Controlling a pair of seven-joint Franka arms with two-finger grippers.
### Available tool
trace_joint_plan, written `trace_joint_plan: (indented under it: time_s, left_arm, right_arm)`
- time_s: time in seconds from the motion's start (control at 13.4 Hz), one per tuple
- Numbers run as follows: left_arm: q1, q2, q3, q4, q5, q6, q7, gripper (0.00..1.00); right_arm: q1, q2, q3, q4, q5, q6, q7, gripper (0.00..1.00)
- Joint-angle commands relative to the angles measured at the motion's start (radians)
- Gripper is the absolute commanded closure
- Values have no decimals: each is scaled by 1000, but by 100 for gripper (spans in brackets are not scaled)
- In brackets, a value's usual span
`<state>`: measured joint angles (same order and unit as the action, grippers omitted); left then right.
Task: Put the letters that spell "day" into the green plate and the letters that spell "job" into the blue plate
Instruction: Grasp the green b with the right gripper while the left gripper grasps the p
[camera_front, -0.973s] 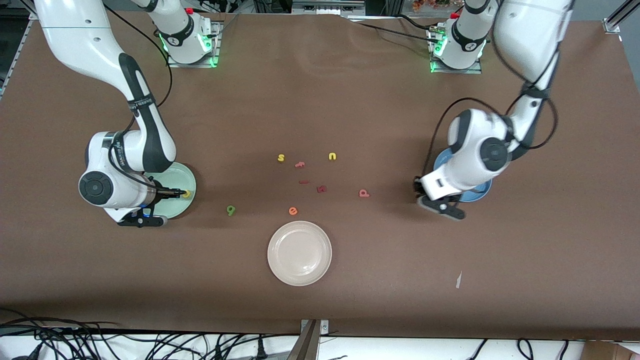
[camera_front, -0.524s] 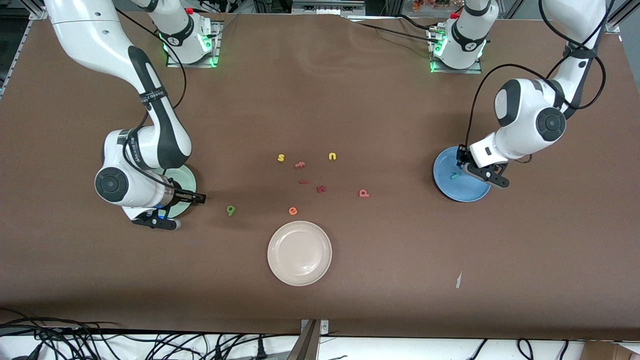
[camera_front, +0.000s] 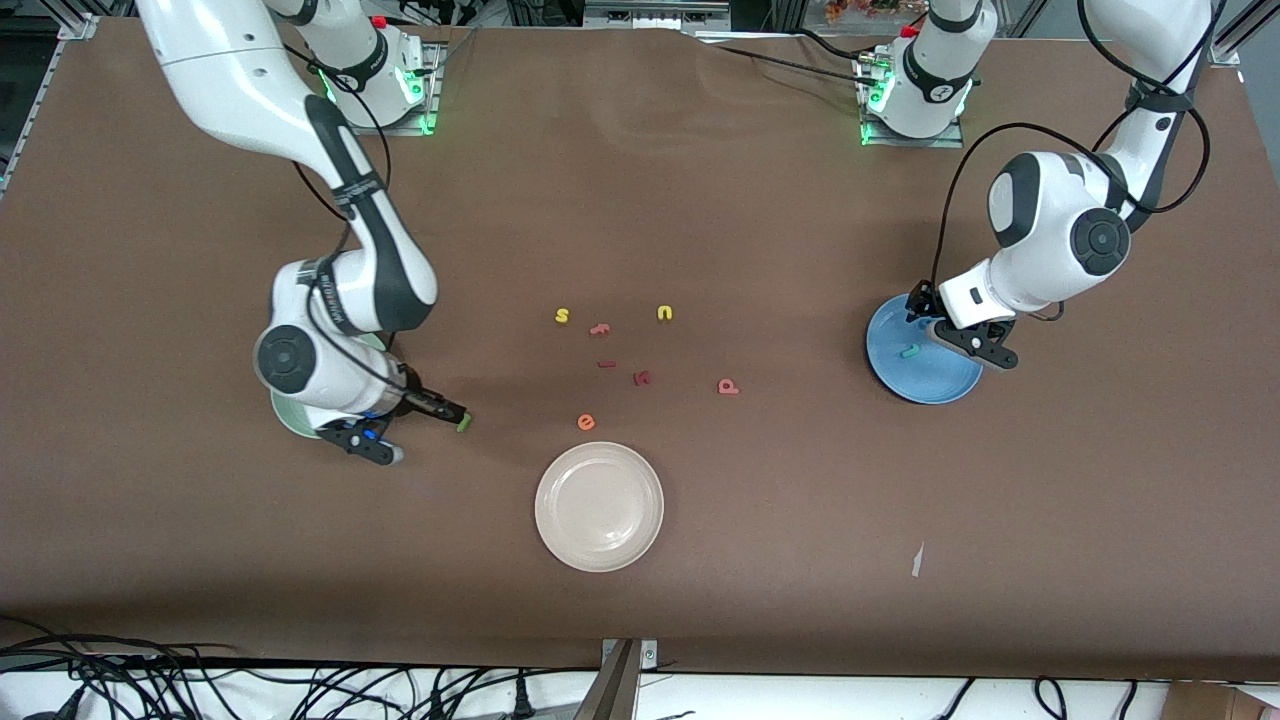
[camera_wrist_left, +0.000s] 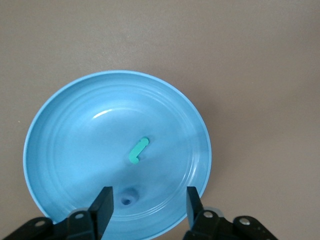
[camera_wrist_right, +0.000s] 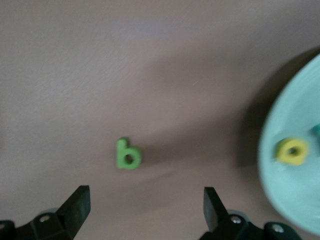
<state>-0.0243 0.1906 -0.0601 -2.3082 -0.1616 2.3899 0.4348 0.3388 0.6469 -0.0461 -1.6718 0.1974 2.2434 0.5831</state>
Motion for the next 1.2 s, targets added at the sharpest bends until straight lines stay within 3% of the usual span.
trace_joint_plan:
  time_s: [0.0, 0.3, 0.6, 0.67, 0.97, 1.12]
  left_arm:
    - [-5, 28, -58, 67, -82, 6, -7, 30]
    - [-136, 179, -61, 245, -240, 8, -14, 30]
    - [-287, 262, -53, 326, -245, 86, -193, 30]
    - [-325, 288, -52, 355, -245, 92, -267, 30]
    - [-477, 401, 40, 479, -242, 94, -369, 30]
    - [-491, 441, 51, 492, -236, 148, -366, 30]
  right_arm:
    - [11, 31, -3, 18, 11, 37, 53, 0]
    - [38, 80, -5, 27, 4, 139, 115, 0]
    - [49, 92, -6, 33, -15, 139, 144, 2]
    - [49, 96, -8, 33, -16, 139, 144, 7]
    - [42, 103, -11, 40, -38, 139, 141, 14]
    - [42, 108, -11, 40, -39, 139, 141, 19]
